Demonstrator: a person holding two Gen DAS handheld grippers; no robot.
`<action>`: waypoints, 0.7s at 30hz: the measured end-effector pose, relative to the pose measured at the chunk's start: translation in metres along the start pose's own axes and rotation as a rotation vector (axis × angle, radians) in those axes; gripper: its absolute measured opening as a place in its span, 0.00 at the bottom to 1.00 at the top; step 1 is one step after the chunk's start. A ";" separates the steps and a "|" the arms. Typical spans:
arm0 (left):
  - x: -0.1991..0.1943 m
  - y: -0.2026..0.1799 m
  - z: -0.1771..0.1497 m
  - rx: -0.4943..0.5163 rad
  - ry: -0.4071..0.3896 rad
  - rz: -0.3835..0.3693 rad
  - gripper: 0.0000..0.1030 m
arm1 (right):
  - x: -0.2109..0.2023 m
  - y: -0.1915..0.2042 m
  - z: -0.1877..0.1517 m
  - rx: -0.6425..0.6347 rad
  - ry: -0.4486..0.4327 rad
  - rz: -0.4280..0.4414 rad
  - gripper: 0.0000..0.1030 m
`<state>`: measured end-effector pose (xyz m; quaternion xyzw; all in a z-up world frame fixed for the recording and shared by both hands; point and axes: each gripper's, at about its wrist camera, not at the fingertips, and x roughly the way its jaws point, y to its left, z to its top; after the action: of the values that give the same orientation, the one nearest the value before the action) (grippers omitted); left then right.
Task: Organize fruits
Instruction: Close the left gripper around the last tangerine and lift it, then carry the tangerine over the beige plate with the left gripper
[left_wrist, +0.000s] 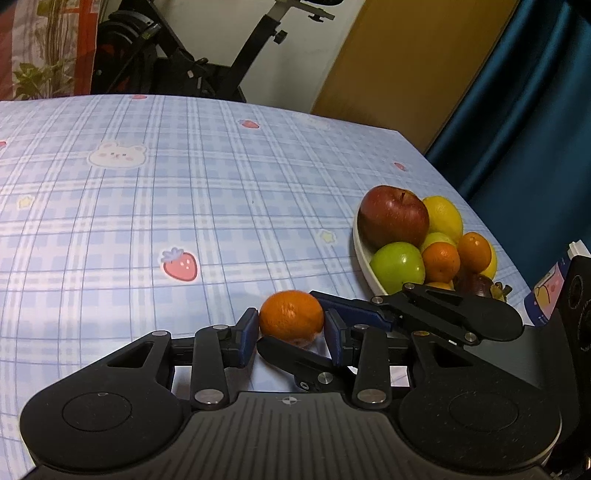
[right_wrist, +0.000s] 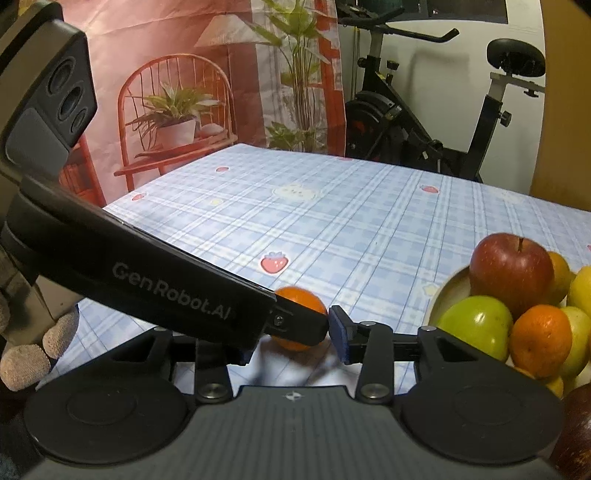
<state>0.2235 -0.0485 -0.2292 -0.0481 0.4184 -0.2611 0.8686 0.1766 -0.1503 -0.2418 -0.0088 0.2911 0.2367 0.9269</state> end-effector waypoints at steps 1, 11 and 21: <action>0.001 0.000 0.000 -0.001 0.000 -0.001 0.39 | 0.000 0.000 0.000 -0.001 0.002 -0.001 0.41; -0.006 -0.001 -0.004 0.000 -0.032 -0.002 0.39 | -0.001 0.001 -0.002 -0.007 0.000 0.000 0.40; -0.029 -0.044 0.014 0.110 -0.123 -0.013 0.39 | -0.040 -0.005 0.010 0.004 -0.116 -0.049 0.40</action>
<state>0.2011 -0.0743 -0.1866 -0.0192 0.3488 -0.2857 0.8924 0.1553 -0.1711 -0.2127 -0.0005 0.2369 0.2136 0.9477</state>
